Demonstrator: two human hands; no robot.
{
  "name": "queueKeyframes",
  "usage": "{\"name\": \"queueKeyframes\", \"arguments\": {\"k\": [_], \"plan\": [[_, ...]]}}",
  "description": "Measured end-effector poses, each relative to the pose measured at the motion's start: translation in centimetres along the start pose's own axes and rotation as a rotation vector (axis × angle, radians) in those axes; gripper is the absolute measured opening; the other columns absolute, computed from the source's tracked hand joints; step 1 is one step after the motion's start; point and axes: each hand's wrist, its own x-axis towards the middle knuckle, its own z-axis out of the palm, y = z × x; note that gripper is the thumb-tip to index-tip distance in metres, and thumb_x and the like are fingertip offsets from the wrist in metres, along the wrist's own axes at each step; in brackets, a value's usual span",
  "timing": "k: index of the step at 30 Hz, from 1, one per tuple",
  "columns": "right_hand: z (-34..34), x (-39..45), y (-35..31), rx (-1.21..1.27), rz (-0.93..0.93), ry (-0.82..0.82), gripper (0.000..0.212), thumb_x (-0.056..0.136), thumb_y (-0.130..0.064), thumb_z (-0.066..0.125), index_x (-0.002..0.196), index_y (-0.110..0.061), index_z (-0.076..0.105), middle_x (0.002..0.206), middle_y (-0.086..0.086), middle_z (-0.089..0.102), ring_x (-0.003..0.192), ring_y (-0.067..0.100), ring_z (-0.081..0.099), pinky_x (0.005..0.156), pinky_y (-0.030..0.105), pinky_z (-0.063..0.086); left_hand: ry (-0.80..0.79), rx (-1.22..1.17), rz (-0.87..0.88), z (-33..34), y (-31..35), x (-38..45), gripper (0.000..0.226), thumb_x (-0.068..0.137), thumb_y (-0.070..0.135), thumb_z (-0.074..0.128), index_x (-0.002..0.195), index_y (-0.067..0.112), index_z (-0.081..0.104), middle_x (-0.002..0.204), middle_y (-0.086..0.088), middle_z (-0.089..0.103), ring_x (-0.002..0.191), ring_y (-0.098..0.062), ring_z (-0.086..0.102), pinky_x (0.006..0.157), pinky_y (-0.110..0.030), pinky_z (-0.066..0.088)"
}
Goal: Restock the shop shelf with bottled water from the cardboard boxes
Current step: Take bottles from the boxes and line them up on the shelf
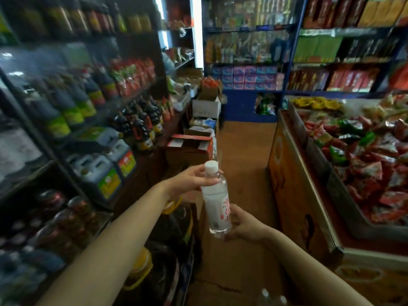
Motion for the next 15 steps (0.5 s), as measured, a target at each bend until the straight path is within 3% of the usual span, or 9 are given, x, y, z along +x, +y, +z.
{"name": "queueKeyframes", "arguments": {"k": [3, 7, 10, 13, 15], "plan": [[1.8, 0.3, -4.1, -0.031, -0.08, -0.083, 0.082, 0.066, -0.007, 0.081, 0.133, -0.029, 0.039, 0.123, -0.005, 0.058, 0.114, 0.012, 0.057, 0.089, 0.029, 0.055, 0.074, -0.026, 0.013, -2.5, 1.8, -4.5, 0.035, 0.082, 0.025, 0.067, 0.116, 0.019, 0.062, 0.117, -0.006, 0.065, 0.114, -0.021, 0.06, 0.099, -0.039, 0.045], [5.4, 1.0, -8.4, -0.141, -0.178, -0.102, 0.071, 0.064, -0.011, 0.082, 0.126, -0.023, 0.05, 0.118, -0.003, 0.063, 0.111, 0.014, 0.06, 0.095, 0.039, 0.053, 0.169, -0.047, 0.063, -5.5, 2.7, -10.4, 0.025, 0.084, 0.018, 0.064, 0.109, 0.02, 0.064, 0.121, -0.01, 0.064, 0.115, -0.021, 0.059, 0.098, -0.034, 0.045], [9.4, 1.9, -11.2, -0.244, -0.247, -0.071, 0.069, 0.06, -0.019, 0.087, 0.12, -0.02, 0.056, 0.115, -0.002, 0.065, 0.109, 0.015, 0.061, 0.095, 0.041, 0.052, 0.307, -0.069, 0.074, -7.9, 1.9, -14.3, 0.027, 0.09, 0.011, 0.058, 0.116, 0.02, 0.06, 0.121, -0.008, 0.064, 0.114, -0.017, 0.059, 0.097, -0.031, 0.046], [13.9, 3.5, -14.2, -0.261, -0.295, -0.052, 0.067, 0.055, -0.023, 0.091, 0.115, -0.019, 0.059, 0.109, -0.006, 0.067, 0.104, 0.012, 0.063, 0.091, 0.035, 0.054, 0.498, -0.088, 0.103, -10.6, 0.9, -18.3, 0.023, 0.093, 0.011, 0.055, 0.114, 0.016, 0.059, 0.104, 0.003, 0.07, 0.096, -0.003, 0.066, 0.081, -0.015, 0.051], [17.1, 4.8, -16.4, -0.299, -0.337, -0.063, 0.07, 0.052, -0.031, 0.092, 0.114, -0.023, 0.059, 0.106, -0.01, 0.067, 0.101, 0.009, 0.063, 0.085, 0.029, 0.055, 0.64, -0.077, 0.101, -12.9, 0.3, -21.0, 0.026, 0.092, 0.014, 0.058, 0.117, 0.01, 0.056, 0.106, 0.001, 0.07, 0.091, -0.002, 0.066, 0.076, -0.014, 0.05]]}}
